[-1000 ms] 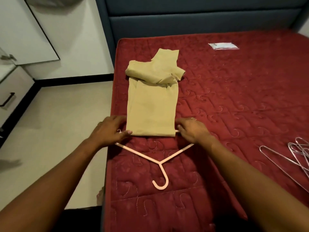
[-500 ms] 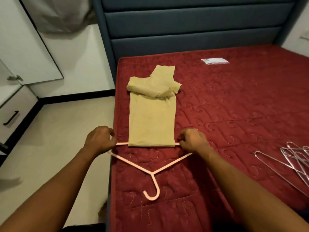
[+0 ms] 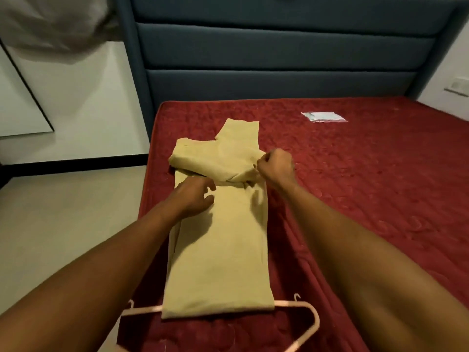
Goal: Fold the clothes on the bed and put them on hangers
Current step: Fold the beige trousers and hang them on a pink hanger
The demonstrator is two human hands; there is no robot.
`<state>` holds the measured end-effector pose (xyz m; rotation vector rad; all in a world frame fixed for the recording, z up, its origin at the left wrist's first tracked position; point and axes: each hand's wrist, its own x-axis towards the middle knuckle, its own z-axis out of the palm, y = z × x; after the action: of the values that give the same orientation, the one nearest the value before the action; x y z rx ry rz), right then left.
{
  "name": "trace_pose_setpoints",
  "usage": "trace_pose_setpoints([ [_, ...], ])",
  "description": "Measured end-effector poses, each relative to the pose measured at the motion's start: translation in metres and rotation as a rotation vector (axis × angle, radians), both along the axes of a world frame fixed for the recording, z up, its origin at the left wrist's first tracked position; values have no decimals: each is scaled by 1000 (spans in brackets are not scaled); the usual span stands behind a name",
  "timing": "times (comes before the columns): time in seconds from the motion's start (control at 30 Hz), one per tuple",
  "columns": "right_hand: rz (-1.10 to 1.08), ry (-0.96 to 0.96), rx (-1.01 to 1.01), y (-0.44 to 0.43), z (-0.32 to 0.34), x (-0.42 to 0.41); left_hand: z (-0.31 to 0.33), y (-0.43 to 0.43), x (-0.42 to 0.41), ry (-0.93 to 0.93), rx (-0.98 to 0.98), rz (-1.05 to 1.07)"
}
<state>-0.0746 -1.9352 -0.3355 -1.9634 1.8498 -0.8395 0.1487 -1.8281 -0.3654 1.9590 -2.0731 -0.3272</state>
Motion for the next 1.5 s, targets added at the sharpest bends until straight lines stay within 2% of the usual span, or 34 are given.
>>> trace_pose_setpoints([
  [0.07,-54,5,13,-37,-4,12,-9,-21,7,63,47,36],
  [0.13,-81,46,34,-72,-11,23,-25,-37,13,7,139,19],
  [0.2,-52,129,143,-102,-20,30,-41,-41,17,-29,198,4],
  [0.23,-21,163,232,-112,-24,30,-47,-39,18,16,204,11],
  [0.3,17,208,333,-126,-28,32,-52,-36,21,187,179,58],
  [0.33,19,196,278,-129,-29,35,-53,-37,22,287,173,91],
  [0.4,57,83,-41,-119,-29,40,-50,-39,23,513,184,198],
  [0.43,130,-1,-186,-108,-25,41,-48,-42,25,669,195,285],
  [0.47,269,-65,-240,-94,-18,39,-46,-44,25,854,203,365],
  [0.5,427,-102,-204,-82,-13,33,-44,-44,25,1027,209,433],
  [0.57,614,-155,68,-64,-8,20,-41,-43,27,1221,178,510],
  [0.6,595,-191,182,-58,-8,14,-43,-40,26,1258,165,516],
  [0.63,492,-251,193,-62,-13,12,-43,-38,25,1273,160,516],
  [0.67,318,-302,137,-73,-19,13,-44,-37,23,1260,157,512],
  [0.73,-19,-274,104,-103,-31,19,-45,-35,19,1160,144,482],
  [0.8,-176,-316,331,-131,-37,31,-46,-35,18,1086,126,469],
  [0.87,-173,-481,516,-154,-39,41,-49,-36,18,1046,124,474],
  [0.93,-170,-563,507,-166,-32,50,-51,-37,17,989,147,477],
  [0.97,-192,-505,450,-173,-31,54,-52,-37,18,955,156,476],
  [1.03,-182,-245,373,-172,-28,60,-54,-37,17,852,159,450],
  [1.1,-183,47,438,-160,-33,60,-51,-35,13,686,150,417],
  [1.17,-174,110,500,-141,-40,53,-46,-26,5,538,109,375],
  [1.27,-191,-25,490,-128,-47,39,-45,-12,-2,459,45,292],
  [1.33,-262,-212,367,-121,-41,36,-46,-6,-3,445,41,275],
  [1.4,-280,-366,160,-113,-24,39,-45,-3,-3,455,53,280],
  [1.5,8,-409,-81,-91,3,44,-34,12,-8,497,68,269],
])
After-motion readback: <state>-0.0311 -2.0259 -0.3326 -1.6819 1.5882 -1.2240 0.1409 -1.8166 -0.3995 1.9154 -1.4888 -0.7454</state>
